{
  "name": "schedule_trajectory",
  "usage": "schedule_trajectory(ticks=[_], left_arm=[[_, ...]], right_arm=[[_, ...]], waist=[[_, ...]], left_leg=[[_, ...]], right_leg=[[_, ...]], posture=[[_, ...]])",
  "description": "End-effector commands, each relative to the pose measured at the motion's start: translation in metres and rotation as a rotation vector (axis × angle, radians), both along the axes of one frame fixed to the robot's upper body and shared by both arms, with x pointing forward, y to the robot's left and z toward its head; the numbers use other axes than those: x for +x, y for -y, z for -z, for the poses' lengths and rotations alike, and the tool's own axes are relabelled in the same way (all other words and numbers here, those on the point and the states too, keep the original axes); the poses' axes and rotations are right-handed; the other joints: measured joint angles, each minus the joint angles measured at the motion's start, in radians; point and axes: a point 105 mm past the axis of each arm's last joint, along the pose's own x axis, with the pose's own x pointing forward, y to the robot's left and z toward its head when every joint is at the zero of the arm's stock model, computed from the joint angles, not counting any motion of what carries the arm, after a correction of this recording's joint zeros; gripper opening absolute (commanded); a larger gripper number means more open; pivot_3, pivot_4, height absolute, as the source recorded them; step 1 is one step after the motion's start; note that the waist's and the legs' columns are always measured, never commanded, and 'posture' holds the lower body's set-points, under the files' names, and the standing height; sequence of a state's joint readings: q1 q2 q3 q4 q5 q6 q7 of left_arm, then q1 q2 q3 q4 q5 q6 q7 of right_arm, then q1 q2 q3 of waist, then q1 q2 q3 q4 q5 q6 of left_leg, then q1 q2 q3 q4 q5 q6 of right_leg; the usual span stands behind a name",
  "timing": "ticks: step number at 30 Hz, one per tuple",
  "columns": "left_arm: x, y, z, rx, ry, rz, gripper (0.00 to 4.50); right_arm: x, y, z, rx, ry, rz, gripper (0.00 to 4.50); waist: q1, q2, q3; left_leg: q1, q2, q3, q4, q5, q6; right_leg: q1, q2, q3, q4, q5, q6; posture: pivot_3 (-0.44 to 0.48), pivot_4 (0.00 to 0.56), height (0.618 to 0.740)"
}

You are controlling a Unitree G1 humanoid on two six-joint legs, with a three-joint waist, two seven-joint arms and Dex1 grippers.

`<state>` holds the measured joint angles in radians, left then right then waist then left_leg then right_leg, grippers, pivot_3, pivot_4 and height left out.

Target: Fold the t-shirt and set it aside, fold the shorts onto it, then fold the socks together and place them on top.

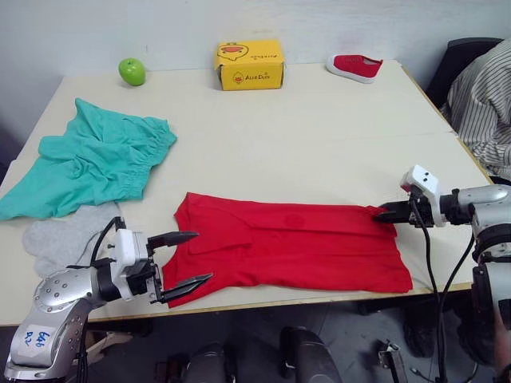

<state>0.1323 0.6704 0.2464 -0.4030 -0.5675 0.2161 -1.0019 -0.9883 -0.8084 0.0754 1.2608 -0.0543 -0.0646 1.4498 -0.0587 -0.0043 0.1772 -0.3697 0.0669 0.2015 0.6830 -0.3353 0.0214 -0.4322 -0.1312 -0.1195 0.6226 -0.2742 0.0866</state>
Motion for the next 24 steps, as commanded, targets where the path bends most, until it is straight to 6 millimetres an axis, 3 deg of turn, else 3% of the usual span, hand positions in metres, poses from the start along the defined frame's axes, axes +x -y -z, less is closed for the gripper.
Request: schedule_trajectory(ticks=[1,8,16,17,18,24], left_arm=[[0.000,0.001,-0.009,-0.012,0.056,-0.013,4.50],[0.024,-0.007,0.004,-0.057,0.076,-0.232,4.50],[0.029,0.000,0.008,-0.134,0.094,-0.352,4.50],[0.029,0.000,0.008,-0.132,0.095,-0.353,4.50],[0.030,-0.001,0.008,-0.130,0.096,-0.354,4.50],[0.036,-0.010,0.005,-0.108,0.096,-0.351,4.50]], right_arm=[[0.006,-0.001,-0.009,-0.064,0.039,-0.019,0.01],[0.056,-0.016,-0.056,-0.096,0.341,0.172,0.01],[0.077,-0.032,-0.070,-0.043,0.469,0.279,0.01],[0.075,-0.033,-0.066,-0.035,0.448,0.267,0.52],[0.074,-0.033,-0.064,-0.032,0.433,0.255,0.72],[0.074,-0.018,-0.079,0.023,0.541,0.330,2.83]], waist=[[0.000,0.000,0.000],[-0.006,0.001,0.000],[0.002,0.000,0.000],[0.003,0.001,0.000],[0.003,0.001,0.000],[0.000,0.001,0.000]], left_leg=[[0.000,0.000,0.000,0.000,0.000,0.000],[0.000,0.000,0.002,0.000,0.000,0.000],[-0.003,-0.001,0.003,0.000,0.000,0.000],[-0.003,-0.001,0.003,0.000,0.000,0.000],[-0.003,-0.001,0.003,0.000,0.001,0.000],[-0.003,0.000,0.003,0.000,0.001,0.000]], right_leg=[[0.000,0.000,0.000,0.000,0.000,0.000],[-0.002,0.000,0.002,0.002,0.000,0.000],[-0.005,0.000,0.003,0.004,0.000,0.001],[-0.005,0.000,0.003,0.004,0.000,0.001],[-0.005,0.000,0.003,0.004,0.000,0.001],[-0.005,0.001,0.003,0.004,0.000,0.001]], posture=[[0.000,0.150,0.740],[0.000,0.150,0.740],[0.000,0.150,0.740],[0.000,0.150,0.740],[0.000,0.150,0.740],[0.000,0.150,0.740]])
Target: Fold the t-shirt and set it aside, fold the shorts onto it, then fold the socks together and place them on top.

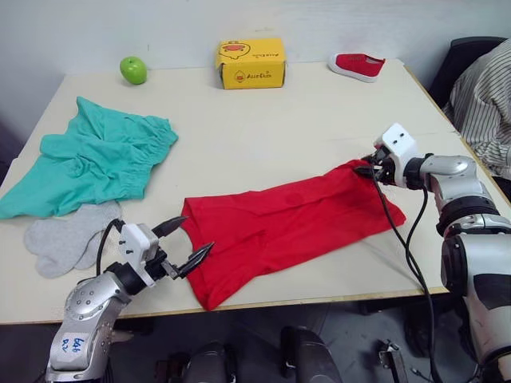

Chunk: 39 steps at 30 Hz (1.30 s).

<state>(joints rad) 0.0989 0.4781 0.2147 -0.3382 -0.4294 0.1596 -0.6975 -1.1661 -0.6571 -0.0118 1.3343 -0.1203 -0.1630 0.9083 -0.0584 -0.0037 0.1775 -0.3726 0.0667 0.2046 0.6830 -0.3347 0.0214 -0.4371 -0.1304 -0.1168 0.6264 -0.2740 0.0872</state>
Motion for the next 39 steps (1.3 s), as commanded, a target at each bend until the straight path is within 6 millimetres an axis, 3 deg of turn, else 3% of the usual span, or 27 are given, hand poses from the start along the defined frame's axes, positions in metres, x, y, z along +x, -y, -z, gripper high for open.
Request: schedule_trajectory(ticks=[1,5,12,15,17,23,27,31,39], left_arm=[[0.002,-0.003,-0.009,0.015,0.035,0.010,4.50],[0.015,-0.004,-0.016,0.012,0.046,0.027,4.50],[0.051,0.010,-0.027,0.046,0.043,0.144,4.50],[0.072,0.021,-0.031,0.092,0.036,0.213,4.50],[0.088,0.029,-0.034,0.134,0.027,0.252,4.50],[0.128,0.043,-0.037,0.254,-0.020,0.306,4.50],[0.141,0.050,-0.029,0.315,-0.090,0.343,4.50],[0.147,0.051,-0.016,0.346,-0.159,0.356,4.50],[0.146,0.055,0.007,0.424,-0.267,0.386,4.50]], right_arm=[[-0.001,0.021,-0.027,0.056,0.106,0.066,3.14],[-0.012,0.037,-0.041,0.177,0.133,0.065,4.48],[-0.053,0.049,-0.030,0.255,0.151,-0.018,4.48],[-0.078,0.045,-0.018,0.305,0.132,0.010,4.48],[-0.096,0.039,-0.006,0.324,0.086,0.029,4.48],[-0.170,0.006,0.020,0.501,-0.266,-0.009,4.48],[-0.204,0.005,0.033,0.591,-0.482,0.112,4.48],[-0.206,0.008,0.050,0.613,-0.543,0.218,4.48],[-0.181,-0.004,0.077,0.567,-0.579,0.280,4.48]], waist=[[0.000,0.000,0.000],[0.006,0.000,0.000],[0.010,0.000,0.000],[0.004,0.002,0.000],[0.015,0.003,0.001],[0.053,0.002,0.001],[0.060,0.001,0.001],[0.055,-0.002,0.002],[0.054,-0.008,-0.001]], left_leg=[[0.000,0.000,0.000,0.000,0.000,0.000],[0.000,0.000,0.000,0.000,0.000,0.000],[0.000,-0.001,-0.003,-0.001,0.000,0.000],[-0.008,-0.009,-0.036,-0.003,0.008,0.002],[-0.010,-0.011,-0.039,0.000,0.011,0.002],[-0.012,-0.012,-0.042,0.000,0.013,0.002],[-0.015,-0.014,-0.043,0.000,0.012,0.003],[-0.015,-0.017,-0.042,0.000,0.011,0.005],[-0.018,-0.018,-0.040,0.000,0.012,0.005]], right_leg=[[0.000,0.000,0.000,0.000,0.000,0.000],[0.000,0.000,0.000,0.000,0.000,0.000],[0.005,0.001,-0.003,0.000,0.001,0.001],[0.019,-0.011,-0.033,-0.007,0.001,0.002],[0.018,-0.013,-0.039,-0.005,0.001,0.002],[0.018,-0.013,-0.039,-0.006,0.001,0.002],[0.016,-0.015,-0.040,-0.006,0.001,0.002],[0.014,-0.016,-0.040,-0.006,0.001,0.002],[0.010,-0.016,-0.039,-0.005,0.001,0.002]], posture=[[0.000,0.150,0.740],[0.000,0.150,0.740],[0.000,0.150,0.740],[0.000,0.150,0.740],[0.000,0.150,0.740],[0.000,0.150,0.740],[0.000,0.150,0.740],[0.000,0.150,0.740],[0.000,0.150,0.740]])
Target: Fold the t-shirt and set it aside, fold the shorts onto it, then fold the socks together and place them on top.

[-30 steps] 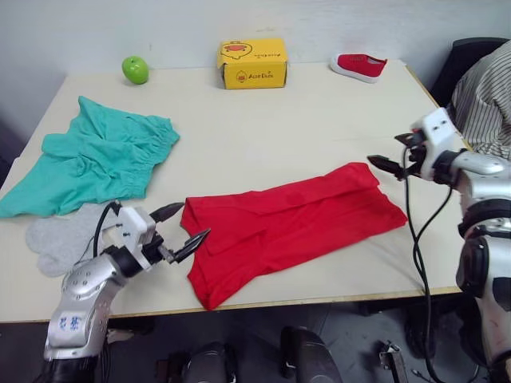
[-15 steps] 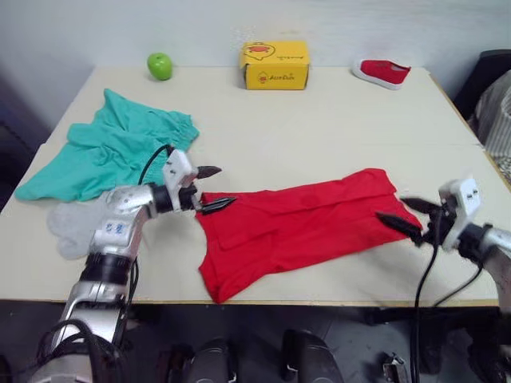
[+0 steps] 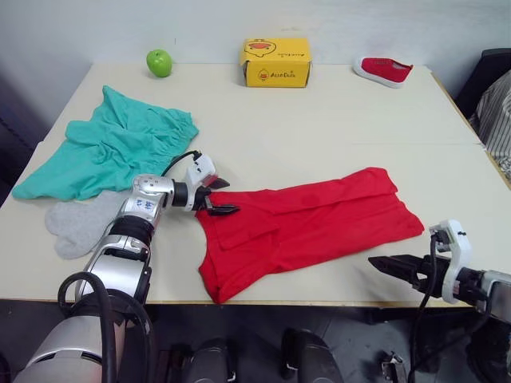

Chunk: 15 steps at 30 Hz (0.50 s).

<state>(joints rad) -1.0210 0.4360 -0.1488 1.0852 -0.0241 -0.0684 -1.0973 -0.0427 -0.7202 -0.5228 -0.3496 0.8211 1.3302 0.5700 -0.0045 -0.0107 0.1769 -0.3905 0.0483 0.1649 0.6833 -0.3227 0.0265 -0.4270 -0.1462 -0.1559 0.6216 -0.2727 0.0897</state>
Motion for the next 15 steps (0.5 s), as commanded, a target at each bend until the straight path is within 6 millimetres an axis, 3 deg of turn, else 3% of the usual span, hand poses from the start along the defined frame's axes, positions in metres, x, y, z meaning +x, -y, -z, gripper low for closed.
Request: schedule_trajectory(ticks=[1,4,8,15], left_arm=[[-0.001,0.004,0.004,0.034,-0.017,0.023,4.50],[-0.003,0.009,0.008,0.030,-0.046,0.038,3.92],[-0.006,0.012,0.010,0.024,-0.059,0.067,2.73],[-0.015,0.002,0.011,-0.010,-0.043,0.076,0.54]], right_arm=[[0.010,-0.005,0.010,-0.021,-0.002,0.015,4.48],[0.025,-0.009,0.014,-0.026,0.019,0.036,4.50],[0.034,-0.016,0.019,-0.041,0.022,0.033,3.63],[0.051,-0.011,0.014,-0.090,0.104,0.053,1.11]], waist=[[0.000,-0.003,-0.001],[-0.003,-0.009,-0.005],[-0.004,-0.012,-0.007],[-0.023,-0.012,-0.007]], left_leg=[[0.000,0.000,0.000,0.000,0.000,0.000],[0.001,0.000,0.000,0.000,0.000,0.000],[0.001,0.002,0.000,0.001,0.001,0.001],[0.001,0.001,0.000,0.000,0.001,0.001]], right_leg=[[0.000,0.000,0.000,0.000,0.000,0.000],[0.001,0.000,0.000,0.000,0.000,0.000],[0.001,-0.002,0.000,0.000,0.000,0.000],[0.001,-0.002,0.000,0.003,0.000,0.000]], posture=[[0.000,0.150,0.740],[0.000,0.150,0.740],[0.000,0.150,0.740],[0.000,0.150,0.740]])
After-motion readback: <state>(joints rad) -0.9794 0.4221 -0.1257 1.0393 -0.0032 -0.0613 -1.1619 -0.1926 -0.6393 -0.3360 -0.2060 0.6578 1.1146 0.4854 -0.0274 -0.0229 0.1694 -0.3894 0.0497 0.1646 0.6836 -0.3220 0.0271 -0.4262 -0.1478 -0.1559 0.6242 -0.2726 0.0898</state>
